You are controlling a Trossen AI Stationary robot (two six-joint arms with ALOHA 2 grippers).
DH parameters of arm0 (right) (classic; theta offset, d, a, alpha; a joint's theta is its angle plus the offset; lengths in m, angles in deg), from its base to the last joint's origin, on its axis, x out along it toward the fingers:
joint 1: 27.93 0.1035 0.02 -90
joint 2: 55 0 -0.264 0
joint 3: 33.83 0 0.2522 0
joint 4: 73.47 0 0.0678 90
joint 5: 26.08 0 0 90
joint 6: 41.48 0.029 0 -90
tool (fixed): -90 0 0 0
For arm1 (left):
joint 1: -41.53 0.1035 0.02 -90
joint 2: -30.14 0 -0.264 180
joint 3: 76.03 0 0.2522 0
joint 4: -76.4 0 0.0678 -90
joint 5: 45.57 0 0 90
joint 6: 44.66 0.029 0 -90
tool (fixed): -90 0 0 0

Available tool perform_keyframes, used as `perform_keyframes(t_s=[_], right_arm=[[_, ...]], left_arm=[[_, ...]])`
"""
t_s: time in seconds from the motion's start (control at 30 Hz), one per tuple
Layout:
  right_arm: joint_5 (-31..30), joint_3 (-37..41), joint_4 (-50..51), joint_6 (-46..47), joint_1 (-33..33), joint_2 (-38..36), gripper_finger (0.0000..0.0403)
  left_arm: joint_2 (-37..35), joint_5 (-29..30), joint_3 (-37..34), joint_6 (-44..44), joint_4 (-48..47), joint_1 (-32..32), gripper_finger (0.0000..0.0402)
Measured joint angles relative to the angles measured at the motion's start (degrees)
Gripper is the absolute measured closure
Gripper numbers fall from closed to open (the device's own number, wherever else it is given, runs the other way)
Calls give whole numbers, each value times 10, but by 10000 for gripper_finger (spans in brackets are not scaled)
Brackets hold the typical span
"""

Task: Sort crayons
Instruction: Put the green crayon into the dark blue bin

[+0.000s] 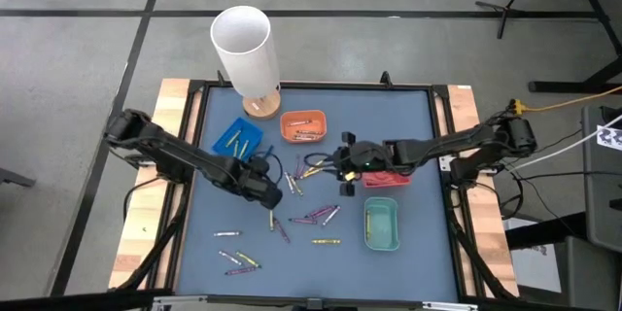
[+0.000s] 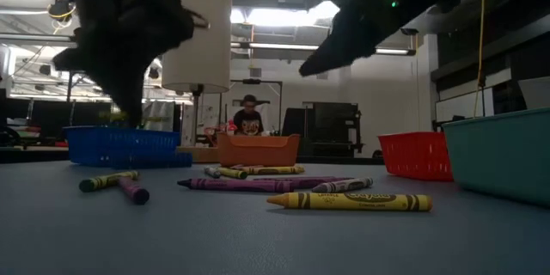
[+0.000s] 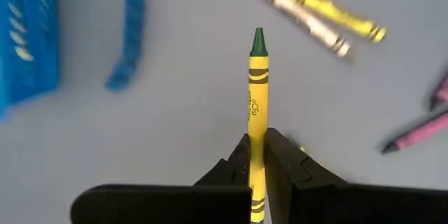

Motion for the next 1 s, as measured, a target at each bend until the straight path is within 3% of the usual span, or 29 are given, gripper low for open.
perform_keyframes(t_s=[0.37, 0.5, 0.67, 1.0], right_arm=[[0, 0, -51, -44, -3, 98, 265], [0, 0, -90, -45, -3, 130, 265], [0, 0, -118, -75, -3, 157, 265], [9, 0, -130, -89, -21, 167, 265]], left_arm=[[-102, 124, 0, 50, -136, 80, 401], [-113, 162, 1, 57, -183, 116, 401], [-107, 224, 1, 129, -180, 148, 391], [-102, 238, 1, 198, -173, 177, 353]])
